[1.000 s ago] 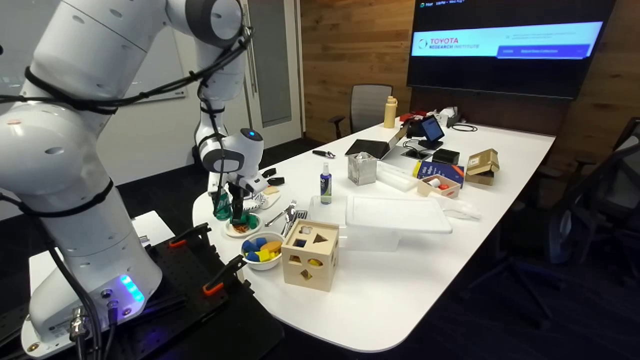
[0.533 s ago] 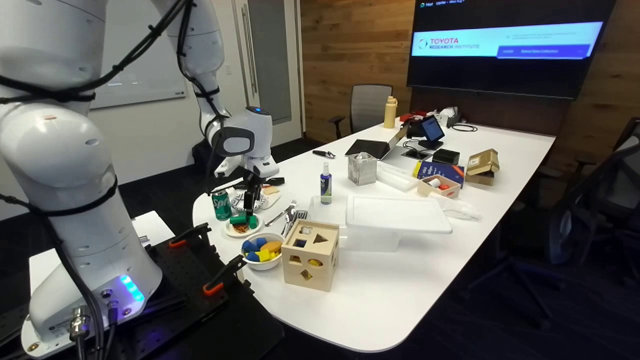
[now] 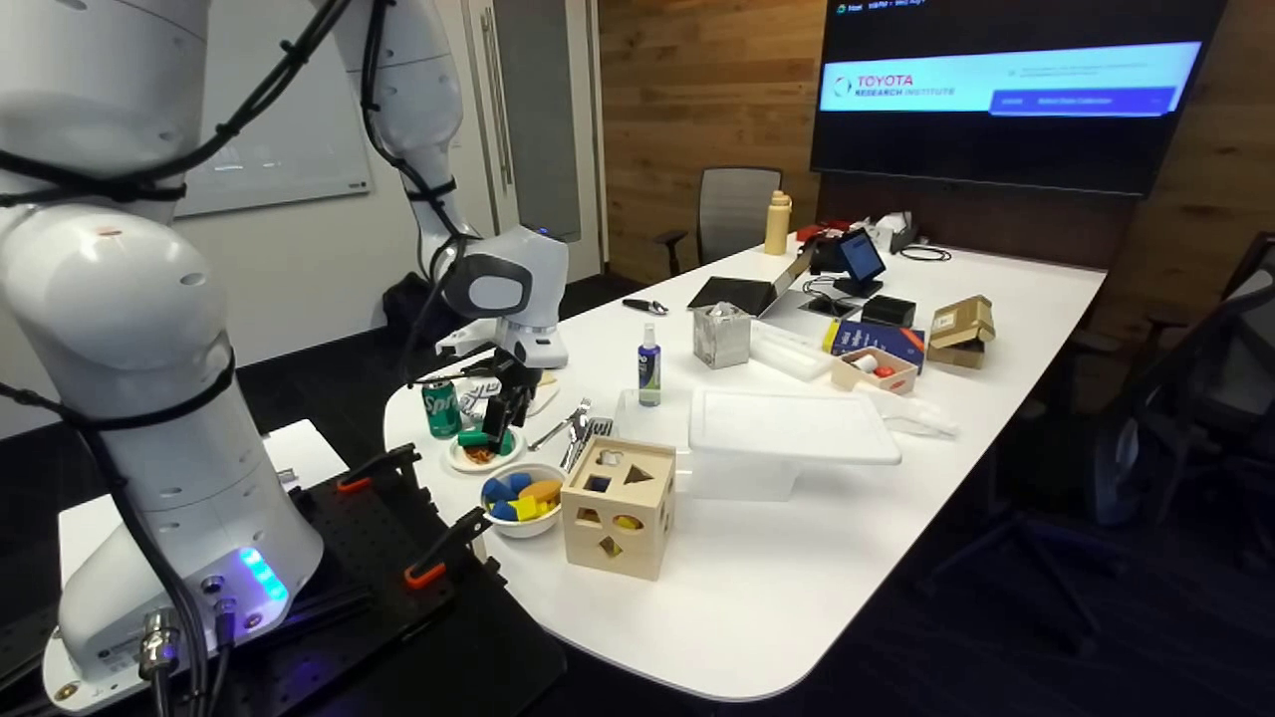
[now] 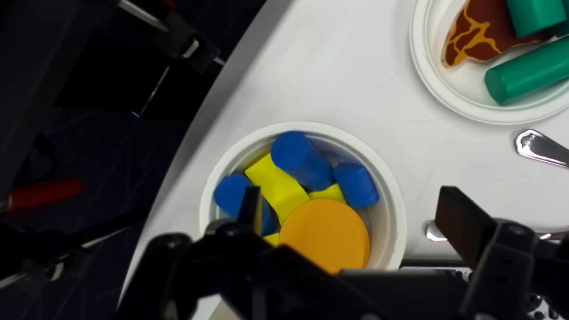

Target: Put one green block on the white plate then place one blue block in the black and white bowl and put one yellow block in the clear container.

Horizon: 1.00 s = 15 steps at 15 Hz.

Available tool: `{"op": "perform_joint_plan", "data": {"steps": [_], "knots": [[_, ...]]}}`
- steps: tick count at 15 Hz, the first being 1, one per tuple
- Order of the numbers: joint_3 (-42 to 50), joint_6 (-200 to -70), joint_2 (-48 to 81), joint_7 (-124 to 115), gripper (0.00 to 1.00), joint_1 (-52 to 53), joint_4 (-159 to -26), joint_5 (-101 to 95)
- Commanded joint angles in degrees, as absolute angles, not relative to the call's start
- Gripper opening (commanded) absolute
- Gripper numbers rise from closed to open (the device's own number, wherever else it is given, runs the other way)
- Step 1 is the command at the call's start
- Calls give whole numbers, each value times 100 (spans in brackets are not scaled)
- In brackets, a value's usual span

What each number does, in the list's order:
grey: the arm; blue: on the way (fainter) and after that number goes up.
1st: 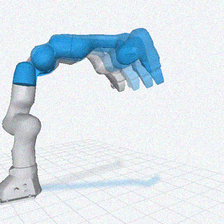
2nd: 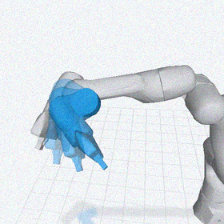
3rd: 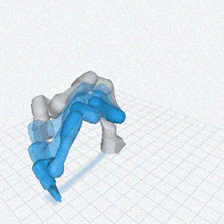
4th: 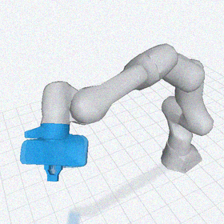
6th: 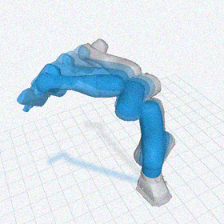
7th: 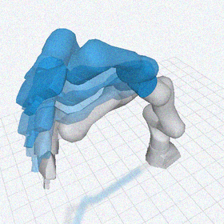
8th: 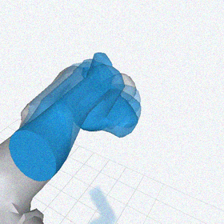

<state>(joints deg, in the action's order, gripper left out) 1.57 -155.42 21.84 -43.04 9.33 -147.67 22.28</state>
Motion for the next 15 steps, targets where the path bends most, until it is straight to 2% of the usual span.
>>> {"op": "perform_joint_plan", "data": {"steps": [1, 15], "knots": [[11, -15325, 2331, -4161, 100, 659, -14653, 2276], [-788, -16790, 3664, -3054, 100, -109, -14518, 3130]]}}
